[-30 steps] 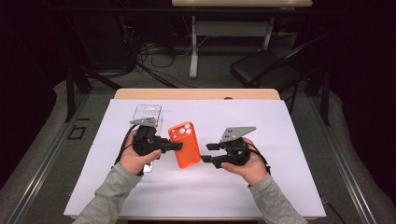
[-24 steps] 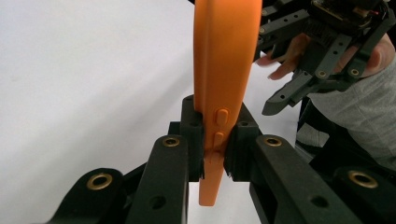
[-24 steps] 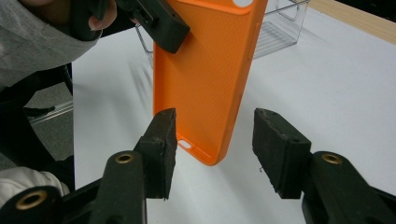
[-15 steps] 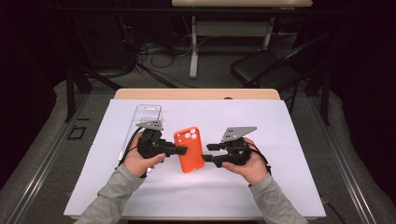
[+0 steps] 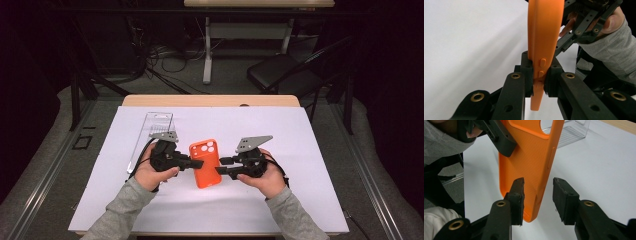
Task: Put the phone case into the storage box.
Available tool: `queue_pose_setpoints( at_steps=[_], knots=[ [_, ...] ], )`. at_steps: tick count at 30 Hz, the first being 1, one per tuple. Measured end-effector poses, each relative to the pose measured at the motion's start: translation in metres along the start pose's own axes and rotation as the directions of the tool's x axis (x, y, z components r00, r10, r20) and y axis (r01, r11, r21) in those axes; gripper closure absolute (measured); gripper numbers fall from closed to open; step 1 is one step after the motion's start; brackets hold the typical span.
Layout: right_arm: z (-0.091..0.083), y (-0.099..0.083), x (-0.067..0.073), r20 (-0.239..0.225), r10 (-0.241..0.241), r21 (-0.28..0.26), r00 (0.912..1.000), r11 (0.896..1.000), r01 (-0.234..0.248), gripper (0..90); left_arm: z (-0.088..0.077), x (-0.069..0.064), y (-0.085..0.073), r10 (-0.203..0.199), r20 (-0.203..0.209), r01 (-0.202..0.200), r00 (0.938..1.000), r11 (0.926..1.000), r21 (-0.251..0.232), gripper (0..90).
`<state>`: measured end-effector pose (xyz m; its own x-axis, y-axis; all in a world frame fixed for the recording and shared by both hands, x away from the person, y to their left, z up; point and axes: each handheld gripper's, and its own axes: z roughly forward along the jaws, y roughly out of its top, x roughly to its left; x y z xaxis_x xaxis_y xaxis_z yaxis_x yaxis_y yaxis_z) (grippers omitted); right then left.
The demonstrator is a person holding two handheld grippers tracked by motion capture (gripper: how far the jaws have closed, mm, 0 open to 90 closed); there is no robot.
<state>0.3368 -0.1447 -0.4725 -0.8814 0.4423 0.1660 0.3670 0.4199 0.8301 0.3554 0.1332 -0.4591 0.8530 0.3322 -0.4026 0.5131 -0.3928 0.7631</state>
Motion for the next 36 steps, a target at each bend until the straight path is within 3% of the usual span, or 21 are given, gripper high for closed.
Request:
queue_pose_setpoints(
  at_steps=[15, 36],
  knots=[
    [0.0022, -0.0016, -0.0012, -0.026, 0.03, -0.001, 0.9992, 1.0, -0.031, 68.1, 0.0027, -0.0023, -0.0001, 0.003, 0.016, -0.003, 0.9999, 1.0, 0.004, 80.8],
    [0.0028, -0.0026, -0.0016, -0.03, 0.031, 0.006, 0.9991, 1.0, -0.03, 77.8, 0.0043, -0.0038, -0.0001, 0.004, 0.024, -0.004, 0.9997, 1.0, 0.007, 80.9]
  ],
)
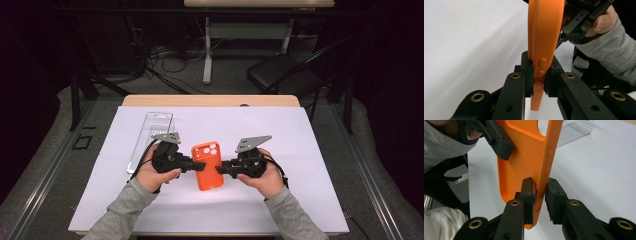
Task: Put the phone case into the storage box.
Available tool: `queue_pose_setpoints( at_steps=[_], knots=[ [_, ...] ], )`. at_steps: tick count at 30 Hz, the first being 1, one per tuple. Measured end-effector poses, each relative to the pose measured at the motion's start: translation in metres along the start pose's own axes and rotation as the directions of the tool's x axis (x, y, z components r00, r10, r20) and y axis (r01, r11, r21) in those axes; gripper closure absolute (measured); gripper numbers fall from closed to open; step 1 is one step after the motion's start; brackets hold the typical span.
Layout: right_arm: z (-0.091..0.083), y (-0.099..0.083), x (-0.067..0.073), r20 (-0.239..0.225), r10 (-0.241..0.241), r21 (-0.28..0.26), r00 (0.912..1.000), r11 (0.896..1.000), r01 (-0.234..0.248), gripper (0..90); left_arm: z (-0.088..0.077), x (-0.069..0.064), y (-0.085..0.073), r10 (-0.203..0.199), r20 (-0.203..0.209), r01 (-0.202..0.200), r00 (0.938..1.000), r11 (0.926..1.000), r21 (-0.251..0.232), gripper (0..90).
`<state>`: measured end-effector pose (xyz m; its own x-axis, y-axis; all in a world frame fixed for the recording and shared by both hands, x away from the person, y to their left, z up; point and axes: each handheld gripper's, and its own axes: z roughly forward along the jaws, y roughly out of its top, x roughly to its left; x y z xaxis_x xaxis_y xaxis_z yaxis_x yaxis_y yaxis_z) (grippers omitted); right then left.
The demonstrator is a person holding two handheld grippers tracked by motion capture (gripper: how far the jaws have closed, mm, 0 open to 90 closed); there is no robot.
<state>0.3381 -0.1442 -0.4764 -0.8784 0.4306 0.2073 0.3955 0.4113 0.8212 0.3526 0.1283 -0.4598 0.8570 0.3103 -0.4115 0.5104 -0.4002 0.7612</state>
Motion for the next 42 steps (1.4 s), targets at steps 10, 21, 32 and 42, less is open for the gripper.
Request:
queue_pose_setpoints(
  at_steps=[10, 21, 32, 42],
  knots=[
    [-0.0002, -0.0006, -0.0008, -0.011, -0.002, 0.004, 0.9999, 1.0, 0.002, 80.4, -0.0001, 0.0012, -0.0002, 0.005, -0.003, -0.005, 1.0, 1.0, 0.003, 81.0],
    [-0.0004, -0.0016, -0.0035, -0.022, 0.0, -0.006, 0.9998, 1.0, 0.0, 81.4, 0.0002, 0.0016, -0.0004, 0.006, -0.004, -0.006, 1.0, 1.0, 0.005, 81.0],
    [0.0001, -0.0026, -0.004, -0.027, 0.012, -0.008, 0.9996, 1.0, -0.012, 81.7, 0.0004, 0.0018, -0.0004, 0.003, -0.009, -0.003, 1.0, 1.0, 0.005, 80.9],
    [0.0016, -0.0037, -0.0048, -0.028, 0.032, -0.003, 0.9991, 0.999, -0.032, 81.9, 0.0013, 0.0032, -0.0009, 0.003, -0.016, -0.003, 0.9999, 1.0, 0.008, 80.5]
  ],
)
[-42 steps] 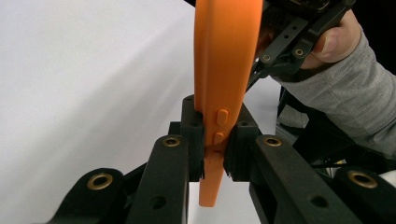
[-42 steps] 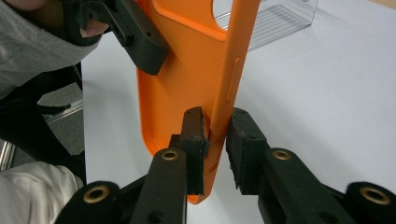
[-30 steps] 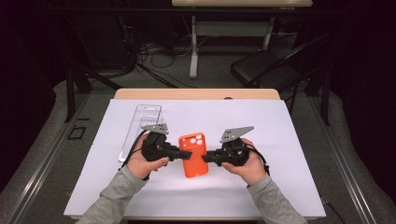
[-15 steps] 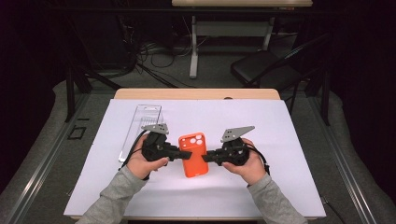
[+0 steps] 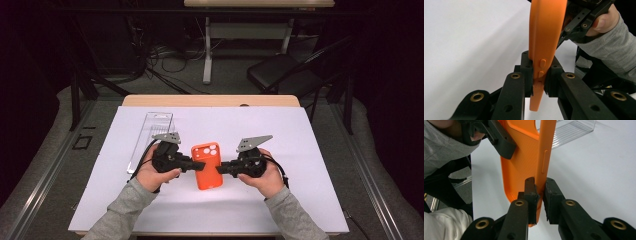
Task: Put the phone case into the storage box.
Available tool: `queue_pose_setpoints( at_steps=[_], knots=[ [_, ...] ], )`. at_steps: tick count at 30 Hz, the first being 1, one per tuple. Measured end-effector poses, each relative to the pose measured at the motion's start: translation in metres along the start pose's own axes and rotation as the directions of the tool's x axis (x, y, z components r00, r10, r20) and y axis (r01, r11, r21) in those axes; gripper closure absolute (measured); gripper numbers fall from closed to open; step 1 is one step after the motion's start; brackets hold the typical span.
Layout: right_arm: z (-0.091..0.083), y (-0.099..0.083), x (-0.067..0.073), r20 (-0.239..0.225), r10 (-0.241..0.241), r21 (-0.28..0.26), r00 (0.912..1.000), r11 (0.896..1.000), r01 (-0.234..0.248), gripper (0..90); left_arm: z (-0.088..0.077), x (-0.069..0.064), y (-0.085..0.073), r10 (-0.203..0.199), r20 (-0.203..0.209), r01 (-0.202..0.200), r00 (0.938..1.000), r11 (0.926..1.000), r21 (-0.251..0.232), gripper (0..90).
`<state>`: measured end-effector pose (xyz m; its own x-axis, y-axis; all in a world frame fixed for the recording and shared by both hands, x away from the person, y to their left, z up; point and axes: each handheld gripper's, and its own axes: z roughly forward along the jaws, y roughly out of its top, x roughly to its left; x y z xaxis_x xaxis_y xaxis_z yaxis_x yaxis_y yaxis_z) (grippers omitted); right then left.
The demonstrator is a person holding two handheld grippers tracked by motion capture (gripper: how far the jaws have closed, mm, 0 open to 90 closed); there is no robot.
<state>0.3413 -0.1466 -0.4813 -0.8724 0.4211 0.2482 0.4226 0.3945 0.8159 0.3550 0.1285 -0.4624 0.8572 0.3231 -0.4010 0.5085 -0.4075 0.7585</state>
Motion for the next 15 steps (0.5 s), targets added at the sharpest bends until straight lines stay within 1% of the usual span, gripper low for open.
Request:
queue_pose_setpoints(
  at_steps=[2, 12, 15],
  knots=[
    [0.0, -0.0002, 0.0001, -0.001, 0.009, 0.003, 1.0, 1.0, -0.009, 81.9, -0.0001, 0.0001, 0.0, -0.002, 0.0, 0.002, 1.0, 1.0, -0.001, 80.4],
    [-0.0007, -0.0002, 0.0, 0.002, 0.012, -0.013, 0.9999, 1.0, -0.012, 82.1, -0.0006, 0.0, 0.0002, -0.003, -0.004, 0.003, 1.0, 1.0, -0.006, 79.8],
    [-0.0008, -0.0002, 0.0, 0.002, 0.015, -0.015, 0.9999, 1.0, -0.015, 82.1, -0.0009, 0.0003, 0.0002, -0.005, -0.002, 0.005, 1.0, 0.9999, -0.015, 79.0]
  ],
)
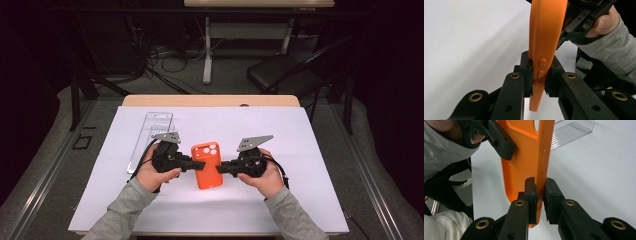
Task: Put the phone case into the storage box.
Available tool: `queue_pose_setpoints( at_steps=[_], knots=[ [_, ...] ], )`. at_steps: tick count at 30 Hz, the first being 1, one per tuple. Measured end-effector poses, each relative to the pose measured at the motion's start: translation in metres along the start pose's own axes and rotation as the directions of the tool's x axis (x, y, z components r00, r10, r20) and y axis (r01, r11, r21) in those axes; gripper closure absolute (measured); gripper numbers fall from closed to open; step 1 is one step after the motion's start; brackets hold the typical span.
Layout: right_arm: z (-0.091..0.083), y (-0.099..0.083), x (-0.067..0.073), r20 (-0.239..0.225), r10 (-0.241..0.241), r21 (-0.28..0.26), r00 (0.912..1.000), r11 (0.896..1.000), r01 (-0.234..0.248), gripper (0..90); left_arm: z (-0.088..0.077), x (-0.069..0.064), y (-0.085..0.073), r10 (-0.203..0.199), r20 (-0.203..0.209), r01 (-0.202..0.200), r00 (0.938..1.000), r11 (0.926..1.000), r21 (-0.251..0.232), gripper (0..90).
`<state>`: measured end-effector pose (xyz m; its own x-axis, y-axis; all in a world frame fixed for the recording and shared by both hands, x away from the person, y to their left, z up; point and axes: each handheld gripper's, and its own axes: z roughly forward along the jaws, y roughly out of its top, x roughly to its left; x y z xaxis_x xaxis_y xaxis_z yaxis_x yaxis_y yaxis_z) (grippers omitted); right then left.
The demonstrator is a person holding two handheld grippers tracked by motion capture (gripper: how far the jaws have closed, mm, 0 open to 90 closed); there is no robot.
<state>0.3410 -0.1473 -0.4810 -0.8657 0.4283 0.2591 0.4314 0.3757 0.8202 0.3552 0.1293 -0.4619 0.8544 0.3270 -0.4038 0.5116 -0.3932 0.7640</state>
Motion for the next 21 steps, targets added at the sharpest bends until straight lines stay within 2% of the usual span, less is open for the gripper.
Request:
queue_pose_setpoints(
  at_steps=[12, 21],
  knots=[
    [0.0007, -0.0005, -0.0004, 0.005, 0.008, -0.01, 1.0, 1.0, -0.008, 82.1, -0.0002, 0.0011, 0.0, -0.006, -0.002, 0.006, 1.0, 0.9998, -0.02, 71.3],
    [-0.0009, -0.0012, -0.0027, 0.015, 0.024, -0.023, 0.9996, 0.999, -0.024, 82.2, -0.0027, 0.0029, 0.0002, -0.017, -0.013, 0.017, 0.9998, 0.9989, -0.044, 61.6]
  ],
)
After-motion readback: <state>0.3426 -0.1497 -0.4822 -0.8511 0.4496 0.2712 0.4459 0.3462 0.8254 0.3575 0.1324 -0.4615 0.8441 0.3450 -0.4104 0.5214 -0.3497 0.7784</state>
